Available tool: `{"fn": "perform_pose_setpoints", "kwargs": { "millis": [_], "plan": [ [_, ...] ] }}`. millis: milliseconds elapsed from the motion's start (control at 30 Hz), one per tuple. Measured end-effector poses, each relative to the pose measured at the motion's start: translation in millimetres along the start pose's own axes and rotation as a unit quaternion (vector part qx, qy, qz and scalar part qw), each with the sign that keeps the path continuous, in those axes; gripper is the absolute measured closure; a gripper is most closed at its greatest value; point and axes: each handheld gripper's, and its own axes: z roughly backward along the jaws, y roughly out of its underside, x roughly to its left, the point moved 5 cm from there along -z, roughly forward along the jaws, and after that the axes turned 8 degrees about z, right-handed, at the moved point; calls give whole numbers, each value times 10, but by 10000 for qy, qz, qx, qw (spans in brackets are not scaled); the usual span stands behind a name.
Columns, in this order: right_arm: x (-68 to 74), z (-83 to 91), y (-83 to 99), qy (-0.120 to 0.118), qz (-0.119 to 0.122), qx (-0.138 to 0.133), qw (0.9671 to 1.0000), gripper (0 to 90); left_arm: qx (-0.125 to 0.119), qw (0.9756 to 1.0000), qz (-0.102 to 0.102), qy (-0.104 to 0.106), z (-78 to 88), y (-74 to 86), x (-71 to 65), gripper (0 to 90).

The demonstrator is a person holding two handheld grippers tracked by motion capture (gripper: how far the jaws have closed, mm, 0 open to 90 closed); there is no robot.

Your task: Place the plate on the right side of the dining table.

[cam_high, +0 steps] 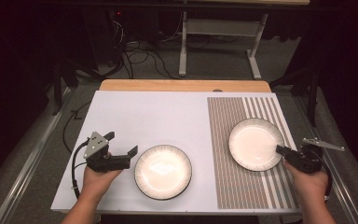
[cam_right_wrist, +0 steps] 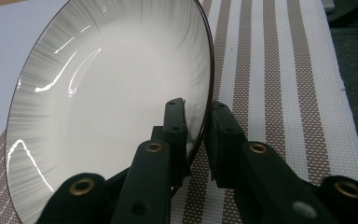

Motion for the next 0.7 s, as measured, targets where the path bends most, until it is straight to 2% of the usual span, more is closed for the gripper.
{"fn": "perform_pose_setpoints", "kwargs": {
  "millis": [233, 367, 400, 433, 533, 567, 633, 700],
  "plan": [
    [-22, -66, -1, 77, -245, 110, 9996, 798, -14, 10000, 37, 66, -21, 15, 3, 2],
    [-38, -99, 5, 175, -241, 166, 9994, 790, -13, 10000, 30, 71, -28, 16, 6, 2],
    [-55, -125, 19, 342, -220, 248, 9989, 790, -5, 10000, 26, 64, -29, 17, 8, 2],
    [-68, -137, 27, 380, -246, 284, 9986, 790, -4, 10000, 26, 70, -29, 17, 8, 2],
    [-73, -138, 29, 324, -277, 247, 9988, 789, 8, 10000, 20, 69, -32, 19, 7, 2],
    [-69, -137, 30, 371, -172, 229, 9989, 783, 20, 10000, 13, 56, -35, 24, 12, 2],
    [-65, -125, 35, 367, -134, 209, 9990, 772, 36, 10000, 27, 42, -38, 27, 17, 2],
    [-67, -90, 26, 403, 37, 147, 9991, 723, 15, 10000, 68, 47, -33, 18, 15, 2]
  ]
}}
